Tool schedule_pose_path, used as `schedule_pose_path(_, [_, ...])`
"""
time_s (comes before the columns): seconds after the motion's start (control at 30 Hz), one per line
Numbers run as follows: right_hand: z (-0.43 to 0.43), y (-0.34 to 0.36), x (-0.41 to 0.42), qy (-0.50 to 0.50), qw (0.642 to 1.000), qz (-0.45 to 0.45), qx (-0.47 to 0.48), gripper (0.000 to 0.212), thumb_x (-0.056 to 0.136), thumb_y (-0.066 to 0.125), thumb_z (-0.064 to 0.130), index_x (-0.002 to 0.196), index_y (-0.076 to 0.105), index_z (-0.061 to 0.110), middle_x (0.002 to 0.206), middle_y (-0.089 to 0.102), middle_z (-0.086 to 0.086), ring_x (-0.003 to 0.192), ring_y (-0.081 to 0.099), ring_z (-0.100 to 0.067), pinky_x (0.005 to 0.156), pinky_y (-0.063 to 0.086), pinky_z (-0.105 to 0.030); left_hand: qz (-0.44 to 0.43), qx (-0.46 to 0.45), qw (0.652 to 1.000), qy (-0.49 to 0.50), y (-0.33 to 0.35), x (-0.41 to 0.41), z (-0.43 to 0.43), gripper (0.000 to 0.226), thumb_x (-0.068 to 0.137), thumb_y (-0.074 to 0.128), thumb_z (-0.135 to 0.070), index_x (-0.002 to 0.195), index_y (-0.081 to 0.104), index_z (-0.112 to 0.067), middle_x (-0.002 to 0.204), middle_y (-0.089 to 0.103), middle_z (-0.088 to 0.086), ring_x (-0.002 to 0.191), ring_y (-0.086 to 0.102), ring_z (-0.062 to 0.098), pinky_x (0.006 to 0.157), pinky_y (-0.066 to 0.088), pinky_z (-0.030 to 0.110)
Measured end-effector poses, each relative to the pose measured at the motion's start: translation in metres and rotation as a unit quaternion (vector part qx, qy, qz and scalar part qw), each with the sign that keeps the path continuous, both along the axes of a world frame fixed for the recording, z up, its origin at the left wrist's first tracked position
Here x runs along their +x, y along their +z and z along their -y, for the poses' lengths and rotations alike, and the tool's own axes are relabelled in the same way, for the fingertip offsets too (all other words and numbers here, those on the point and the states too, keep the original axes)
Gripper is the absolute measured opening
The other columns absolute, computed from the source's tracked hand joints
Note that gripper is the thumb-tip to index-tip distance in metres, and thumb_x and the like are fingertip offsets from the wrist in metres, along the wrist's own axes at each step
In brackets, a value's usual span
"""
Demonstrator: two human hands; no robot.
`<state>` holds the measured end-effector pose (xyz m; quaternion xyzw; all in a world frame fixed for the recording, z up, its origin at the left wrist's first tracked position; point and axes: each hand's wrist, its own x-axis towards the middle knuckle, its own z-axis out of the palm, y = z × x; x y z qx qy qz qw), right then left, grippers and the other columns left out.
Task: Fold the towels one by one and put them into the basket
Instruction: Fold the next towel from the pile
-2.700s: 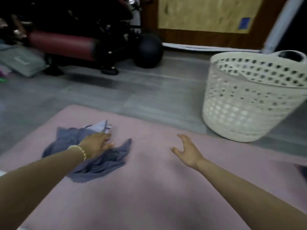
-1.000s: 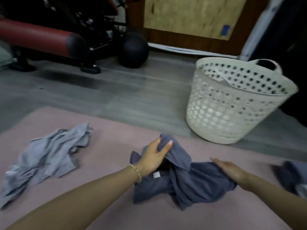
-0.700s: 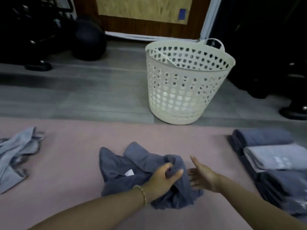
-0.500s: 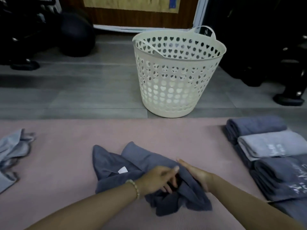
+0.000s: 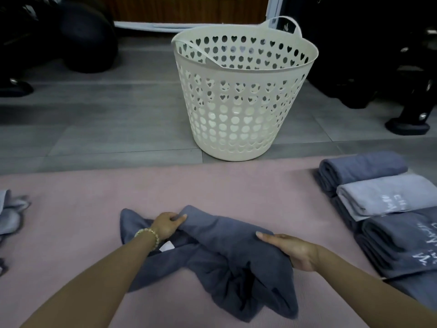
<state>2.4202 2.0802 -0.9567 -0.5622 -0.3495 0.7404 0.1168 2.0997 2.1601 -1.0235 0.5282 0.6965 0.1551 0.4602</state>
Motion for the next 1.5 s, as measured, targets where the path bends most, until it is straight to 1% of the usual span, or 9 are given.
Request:
schedule_pose_path(0.23, [0.005,0.023,0.051,-0.123,0.991,-0.012,0.057,0.037,0.090,0.057,0.036,0.115,0.066,0.011,0.114,0.069,-0.012,0.108,0.065,-0.024,0.096,0.050,-0.034,0.193,0.057,0.979,0.037,0.071,0.085,-0.059,0.016,0.097,0.050,-0.015,0.081,0.053,-0.010,0.076,0.053,0.010,0.052,0.054,0.016,0.039,0.046,0.015])
schedule_pose_path(0.37, [0.013,0.024,0.104,-0.282,0.950,0.022,0.132,0.030,0.090,0.060,0.027,0.109,0.068,0.006,0.107,0.071,-0.014,0.103,0.067,-0.028,0.092,0.052,-0.036,0.274,0.113,0.955,0.010,0.114,0.180,-0.091,0.034,0.097,0.049,-0.014,0.130,0.045,-0.005,0.119,0.053,0.011,0.085,0.067,0.003,0.075,0.049,0.014])
schedule_pose_path(0.47, [0.023,0.007,0.152,-0.344,0.878,0.243,0.227,0.025,0.086,0.067,0.027,0.090,0.067,0.002,0.090,0.071,-0.010,0.091,0.065,-0.027,0.085,0.049,-0.036,0.194,0.171,0.962,-0.084,0.126,0.229,-0.084,0.062,0.096,0.052,-0.023,0.148,0.021,-0.013,0.152,0.026,0.002,0.138,0.031,0.015,0.109,0.025,0.021])
schedule_pose_path(0.63, [0.038,-0.040,0.181,-0.202,0.864,0.432,0.161,0.027,0.087,0.065,0.033,0.085,0.057,0.008,0.080,0.059,-0.008,0.086,0.056,-0.025,0.078,0.042,-0.036,0.046,0.114,0.965,-0.231,0.076,0.219,-0.055,0.067,0.096,0.049,-0.032,0.150,0.016,-0.009,0.157,0.018,0.005,0.143,0.020,0.017,0.112,0.013,0.020])
schedule_pose_path(0.77, [0.029,-0.049,0.151,-0.092,0.846,0.482,0.207,0.049,0.088,0.062,0.035,0.122,0.052,0.002,0.124,0.057,-0.016,0.117,0.053,-0.030,0.096,0.040,-0.033,-0.068,0.014,0.953,-0.294,0.026,0.162,-0.026,0.068,0.095,0.044,-0.047,0.145,0.026,-0.004,0.151,0.030,0.010,0.136,0.034,0.023,0.113,0.025,0.028])
schedule_pose_path(0.93, [0.003,-0.035,0.081,-0.017,0.870,0.416,0.264,0.054,0.090,0.059,0.037,0.134,0.043,0.011,0.141,0.043,-0.005,0.130,0.041,-0.020,0.110,0.031,-0.029,-0.140,0.018,0.945,-0.294,-0.005,0.074,0.009,0.049,0.091,0.047,-0.051,0.125,0.048,-0.016,0.130,0.052,0.006,0.116,0.051,0.019,0.103,0.040,0.033])
schedule_pose_path(1.07, [-0.016,-0.026,0.012,0.061,0.893,0.326,0.305,0.051,0.091,0.058,0.037,0.136,0.043,0.016,0.143,0.040,-0.002,0.131,0.039,-0.017,0.112,0.027,-0.025,-0.247,0.045,0.880,-0.403,0.012,0.028,0.027,0.077,0.068,0.017,-0.084,0.110,0.052,-0.029,0.116,0.057,-0.005,0.104,0.050,0.013,0.091,0.037,0.027])
schedule_pose_path(1.3, [-0.020,-0.013,-0.096,0.310,0.874,0.266,0.262,0.060,0.094,0.036,0.058,0.140,0.043,0.021,0.145,0.043,-0.002,0.130,0.042,-0.023,0.110,0.030,-0.031,-0.113,-0.004,0.955,-0.273,0.028,-0.004,0.044,0.078,0.072,0.028,-0.085,0.078,0.067,-0.017,0.085,0.071,-0.002,0.079,0.060,0.007,0.085,0.047,0.026])
schedule_pose_path(1.5, [0.008,-0.012,-0.086,0.400,0.844,0.284,0.215,0.070,0.077,0.047,0.077,0.130,0.051,0.031,0.135,0.053,0.003,0.121,0.048,-0.020,0.102,0.038,-0.026,-0.095,-0.040,0.940,-0.325,0.033,-0.035,0.073,0.083,0.065,0.037,-0.089,0.068,0.057,-0.009,0.067,0.053,-0.005,0.067,0.048,0.004,0.073,0.043,0.023])
